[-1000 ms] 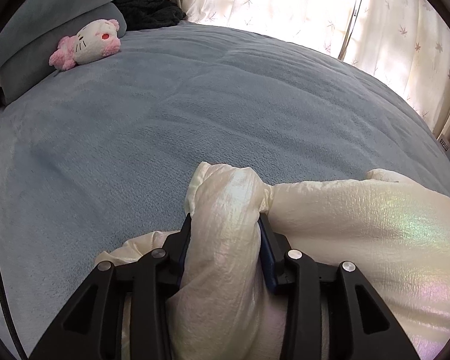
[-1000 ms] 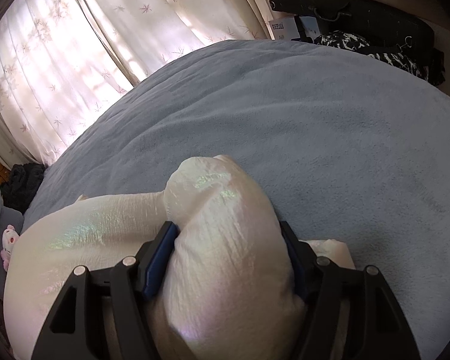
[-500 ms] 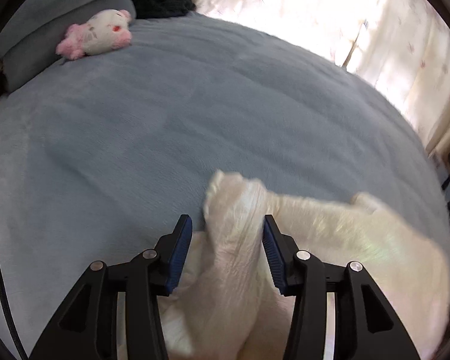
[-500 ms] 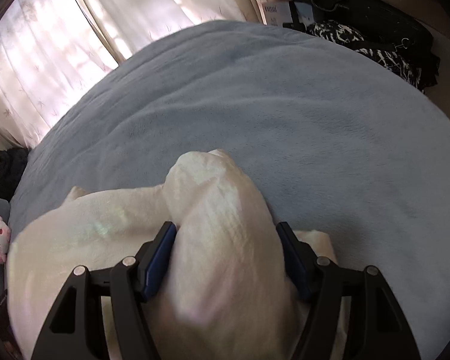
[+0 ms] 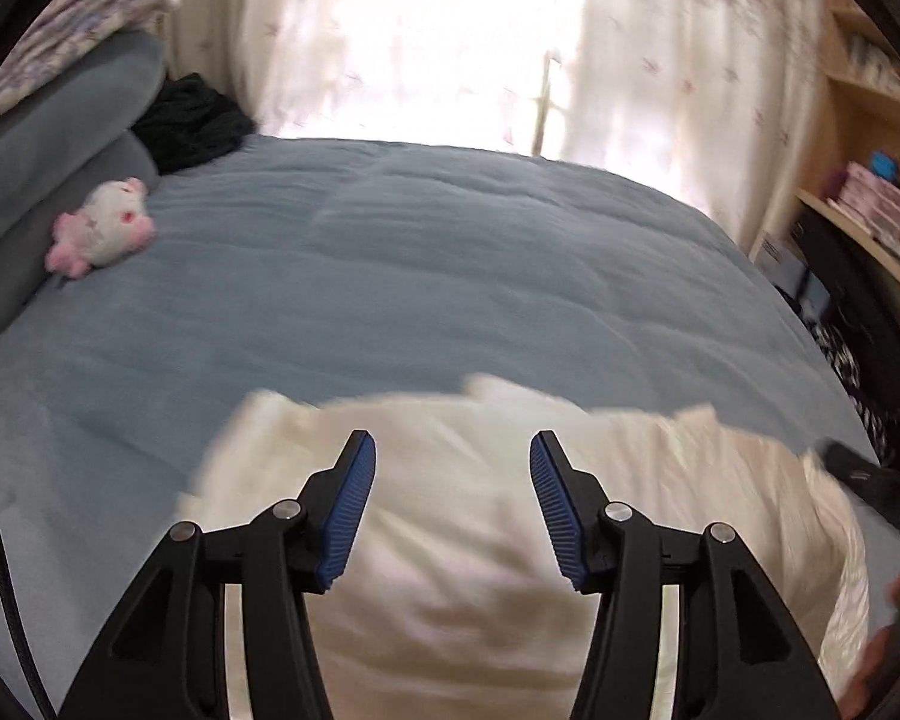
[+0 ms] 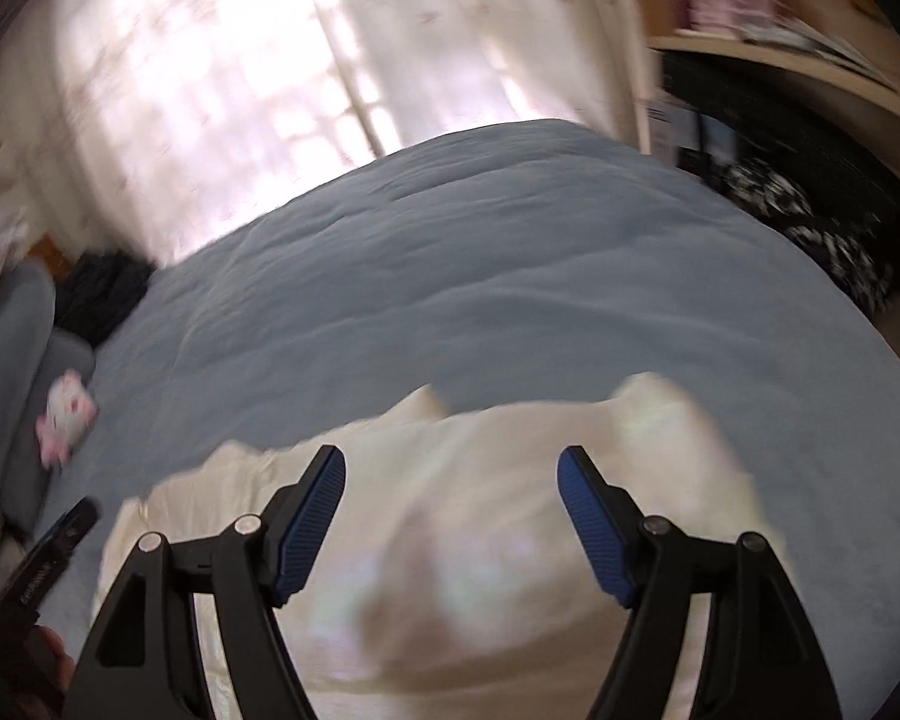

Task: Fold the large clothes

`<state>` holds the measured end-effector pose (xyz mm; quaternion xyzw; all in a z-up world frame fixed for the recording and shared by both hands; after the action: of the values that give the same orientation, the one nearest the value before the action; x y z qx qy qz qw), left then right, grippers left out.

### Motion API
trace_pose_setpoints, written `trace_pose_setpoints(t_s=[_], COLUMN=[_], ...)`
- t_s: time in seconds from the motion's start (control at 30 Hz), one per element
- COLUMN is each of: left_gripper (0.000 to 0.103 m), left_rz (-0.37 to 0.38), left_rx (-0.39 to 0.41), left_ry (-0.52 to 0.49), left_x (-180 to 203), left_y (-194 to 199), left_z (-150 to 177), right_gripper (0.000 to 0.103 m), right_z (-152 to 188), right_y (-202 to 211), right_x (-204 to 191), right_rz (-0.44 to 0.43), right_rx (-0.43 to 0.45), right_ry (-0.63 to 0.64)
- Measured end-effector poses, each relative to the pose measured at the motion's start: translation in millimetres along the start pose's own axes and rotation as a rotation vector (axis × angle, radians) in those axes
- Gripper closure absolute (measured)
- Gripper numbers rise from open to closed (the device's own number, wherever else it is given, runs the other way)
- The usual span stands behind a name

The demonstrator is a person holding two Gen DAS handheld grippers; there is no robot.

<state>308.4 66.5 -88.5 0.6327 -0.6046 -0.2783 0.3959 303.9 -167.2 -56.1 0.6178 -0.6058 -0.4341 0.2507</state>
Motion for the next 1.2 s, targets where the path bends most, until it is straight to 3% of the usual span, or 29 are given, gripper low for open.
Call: trace_pose_setpoints(t_s=[0.07,0.17,0.23,0.3,0.47,1.2], left_gripper=[0.051,0.051,0.047,0.039,0.034,0.033], left_rz=[0.015,-0.035,-0.034,-0.036,-0.11,-0.055], left_rx=[-0.026,-0.05,-0.063,-0.076,-0.055,-0.038], left_ry=[-0.005,-0.012,0.0,0.01,-0.028,-0.001], left_x=[13.2,23.6,22.7,19.7,29.5,15.9], left_y=[-17.8,-48.2,-65.0,-78.3,-98.0,-121.3], left_z=[11.2,23.2,25.4,23.3,25.9,27.6], right_gripper=[0.029,0.029,0.029,0.026,0.016,0.012], right_z=[9.3,23.5,30.6,33.7,33.3,34.5], right_y=[-19.2,-56.1,-76.8,-89.8,-113.6,-142.0], right_x=[-22.7,-42.3,-43.6,-38.4,-41.5,-35.3], right_rz=[0.0,0.024,0.078,0.072,0.115,0.11], right_rx=[-0.018,-0.047,-0.061,-0.06,-0.063,-0.036], right_ry=[0.041,0.086,0.108,0.095,0.114,0.117])
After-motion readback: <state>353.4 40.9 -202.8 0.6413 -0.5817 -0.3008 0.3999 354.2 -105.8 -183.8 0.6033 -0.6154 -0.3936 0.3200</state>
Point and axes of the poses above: each gripper's, at about its wrist camera, not at the fingertips, and y roughly against the way its jaws point, x to its right, z to its underside, the point moved 2 cm from there along -y, roughly the way its jaws point, and after that the axes turned 14 degrees about -x, right-handed, at the moved point
